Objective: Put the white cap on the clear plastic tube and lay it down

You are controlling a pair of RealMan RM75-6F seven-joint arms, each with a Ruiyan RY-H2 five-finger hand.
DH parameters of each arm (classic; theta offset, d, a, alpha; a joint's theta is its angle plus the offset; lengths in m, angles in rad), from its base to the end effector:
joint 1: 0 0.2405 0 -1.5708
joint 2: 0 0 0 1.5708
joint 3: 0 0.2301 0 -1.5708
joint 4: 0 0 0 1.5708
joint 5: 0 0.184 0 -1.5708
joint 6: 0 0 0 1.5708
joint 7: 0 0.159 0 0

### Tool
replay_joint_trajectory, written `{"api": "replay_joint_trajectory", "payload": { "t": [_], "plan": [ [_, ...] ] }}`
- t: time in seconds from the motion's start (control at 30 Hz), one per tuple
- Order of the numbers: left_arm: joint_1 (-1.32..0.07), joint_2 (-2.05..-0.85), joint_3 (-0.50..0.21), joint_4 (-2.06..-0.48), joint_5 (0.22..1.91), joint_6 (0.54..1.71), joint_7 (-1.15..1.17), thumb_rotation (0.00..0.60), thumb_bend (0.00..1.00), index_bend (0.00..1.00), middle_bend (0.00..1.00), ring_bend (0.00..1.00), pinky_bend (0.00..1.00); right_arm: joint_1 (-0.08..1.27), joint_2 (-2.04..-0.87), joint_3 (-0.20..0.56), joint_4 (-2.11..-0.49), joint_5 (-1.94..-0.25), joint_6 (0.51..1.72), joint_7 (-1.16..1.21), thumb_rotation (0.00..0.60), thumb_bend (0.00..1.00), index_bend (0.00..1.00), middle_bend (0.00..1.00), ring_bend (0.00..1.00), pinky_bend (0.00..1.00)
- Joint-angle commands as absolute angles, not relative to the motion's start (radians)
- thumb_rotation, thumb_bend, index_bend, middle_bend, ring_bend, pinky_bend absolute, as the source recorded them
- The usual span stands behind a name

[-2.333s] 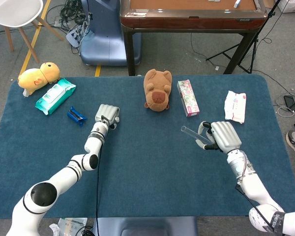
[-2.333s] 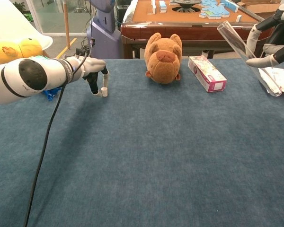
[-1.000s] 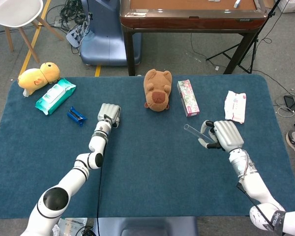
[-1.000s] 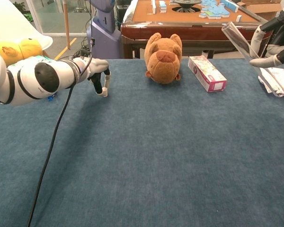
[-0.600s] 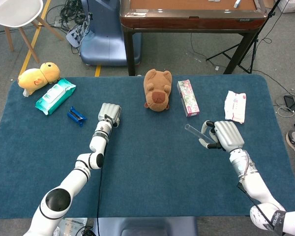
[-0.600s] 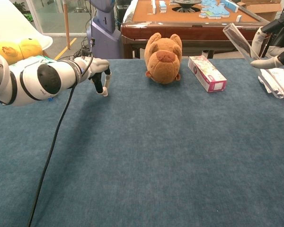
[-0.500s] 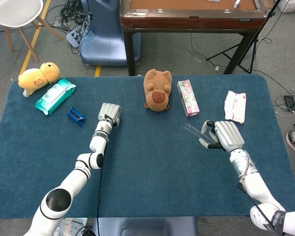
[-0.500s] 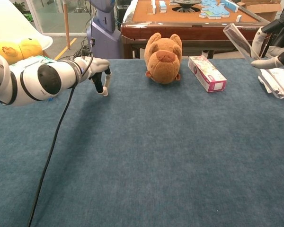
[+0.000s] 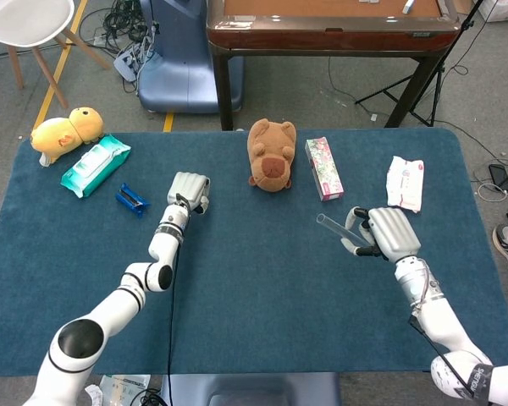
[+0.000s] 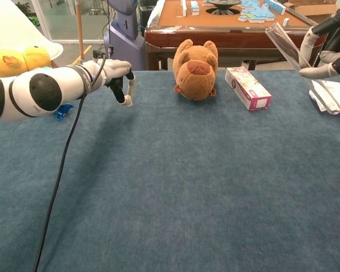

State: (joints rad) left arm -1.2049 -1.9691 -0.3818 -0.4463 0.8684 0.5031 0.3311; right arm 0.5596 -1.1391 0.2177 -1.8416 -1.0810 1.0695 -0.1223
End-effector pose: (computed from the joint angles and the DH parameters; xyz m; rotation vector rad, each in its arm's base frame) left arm -0.0862 0.4755 -0.0312 -1.7409 -0.8857 -0.6930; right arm -0.1611 -0.3111 0.1201 1.5739 -1.1572 1.0475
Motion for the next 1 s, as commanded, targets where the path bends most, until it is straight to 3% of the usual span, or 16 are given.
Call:
{"api": "replay_joint_trajectory", "payload": {
  "t": [0.03,0.27,0.47,1.0],
  "plan": [
    [-1.134,-1.843,-0.369,-0.651,0.909,0.575,0.301,0.6,0.32,0.53,1.0,1.0,1.0,0.57,-1.155,0.222,-1.832,-1.083,1.06,-0.115,0.6,0.53,0.71,0.94,1.0,1.0],
    [-1.022,-1.591,-0.353,-1.068,0.883,0.682,0.35,0.6,0.32,0.54,1.0,1.0,1.0,0.611,-1.216,0.24,-1.796,-1.091,1.028,-0.103,0.6,0.53,0.71,0.94,1.0,1.0],
    [-0.96,-1.422,-0.34,-1.322,0.816,0.748,0.383,0.6,0.32,0.54,1.0,1.0,1.0,0.66,-1.289,0.261,-1.754,-1.086,0.995,-0.091,0.6,0.53,0.71,0.95,1.0,1.0],
    [-0.862,-1.184,-0.327,-1.604,0.807,0.813,0.264,0.6,0.31,0.54,1.0,1.0,1.0,0.767,-1.547,0.287,-1.569,-1.121,0.962,-0.026,0.6,0.53,0.71,0.94,1.0,1.0]
  ]
}}
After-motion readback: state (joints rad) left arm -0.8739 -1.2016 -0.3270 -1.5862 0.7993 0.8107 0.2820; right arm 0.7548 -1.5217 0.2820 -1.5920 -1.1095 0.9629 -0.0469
